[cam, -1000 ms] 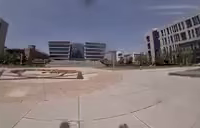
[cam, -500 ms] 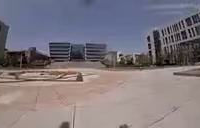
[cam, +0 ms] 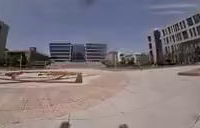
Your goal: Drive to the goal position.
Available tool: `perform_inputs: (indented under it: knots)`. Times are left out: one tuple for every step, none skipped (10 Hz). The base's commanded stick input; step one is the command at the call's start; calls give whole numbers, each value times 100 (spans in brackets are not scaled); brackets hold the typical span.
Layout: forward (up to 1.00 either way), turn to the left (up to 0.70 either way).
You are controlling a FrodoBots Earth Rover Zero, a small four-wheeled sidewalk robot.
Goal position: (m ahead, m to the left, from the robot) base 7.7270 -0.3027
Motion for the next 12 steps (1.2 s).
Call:
perform_inputs:
  knots:
    - [70,0]
    - [70,0]
    - [70,0]
    - [70,0]
    - [70,0]
    - [70,0]
    - [70,0]
    - [70,0]
    - [70,0]
    - [70,0]
    - [70,0]
    - [70,0]
